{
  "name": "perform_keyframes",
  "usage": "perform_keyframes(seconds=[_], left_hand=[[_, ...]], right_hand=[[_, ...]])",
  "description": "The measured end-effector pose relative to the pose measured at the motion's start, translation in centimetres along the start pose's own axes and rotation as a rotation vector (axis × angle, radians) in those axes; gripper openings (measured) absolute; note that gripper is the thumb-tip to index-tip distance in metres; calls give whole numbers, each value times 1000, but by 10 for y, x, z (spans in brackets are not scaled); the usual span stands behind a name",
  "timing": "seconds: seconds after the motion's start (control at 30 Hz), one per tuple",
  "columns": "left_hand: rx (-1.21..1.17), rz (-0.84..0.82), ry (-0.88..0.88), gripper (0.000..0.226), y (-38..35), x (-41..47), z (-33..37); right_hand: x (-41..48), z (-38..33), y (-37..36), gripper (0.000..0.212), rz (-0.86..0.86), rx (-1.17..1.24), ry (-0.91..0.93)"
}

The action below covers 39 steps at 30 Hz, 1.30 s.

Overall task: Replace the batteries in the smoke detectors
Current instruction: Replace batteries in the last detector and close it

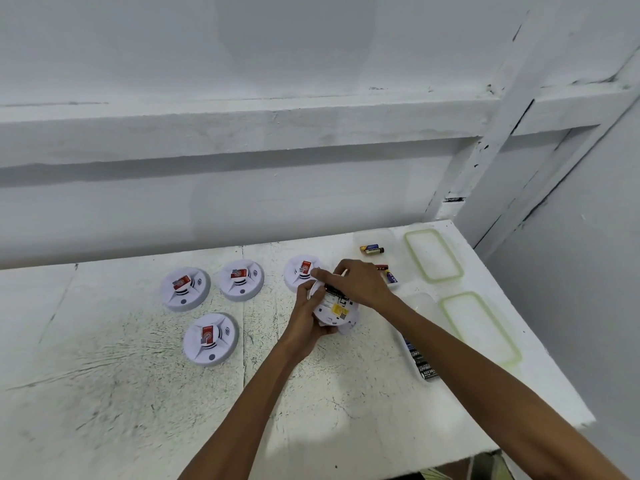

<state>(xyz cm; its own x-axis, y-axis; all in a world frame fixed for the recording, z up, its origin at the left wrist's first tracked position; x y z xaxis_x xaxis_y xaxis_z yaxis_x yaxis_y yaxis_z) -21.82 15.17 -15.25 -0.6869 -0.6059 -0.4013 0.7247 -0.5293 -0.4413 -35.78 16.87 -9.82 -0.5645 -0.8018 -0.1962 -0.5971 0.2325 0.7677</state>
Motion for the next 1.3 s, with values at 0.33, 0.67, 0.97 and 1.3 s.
perform_keyframes(seconds=[0.33, 0.67, 0.97, 1.3], left_hand=[[-54, 13, 5, 39, 1, 3, -13], [46, 41, 13, 36, 24, 13, -11], [-106, 110, 9, 40, 47, 18, -5], [-266, 169, -7, 53, 67, 18, 11]], right_hand=[[-2, 12, -20, 46, -134, 306, 32], [-3, 20, -6, 29, -311, 215, 73], [-31, 33, -47, 52, -129, -366, 75], [-41, 26, -49, 67, -75, -460, 96]])
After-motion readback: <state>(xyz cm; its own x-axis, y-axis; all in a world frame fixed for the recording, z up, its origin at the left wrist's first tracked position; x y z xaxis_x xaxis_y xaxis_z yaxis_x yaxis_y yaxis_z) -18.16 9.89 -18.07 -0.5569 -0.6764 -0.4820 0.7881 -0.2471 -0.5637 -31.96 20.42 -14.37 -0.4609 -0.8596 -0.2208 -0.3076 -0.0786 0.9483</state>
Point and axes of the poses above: each hand's wrist, its own x-axis towards the middle knuckle, its own y-axis out of the back of the hand, z = x × y, the point moved 7 cm from there along x, towards the middle knuckle, and after that the axes turned 1 degree about y, right-handed, at the moved point
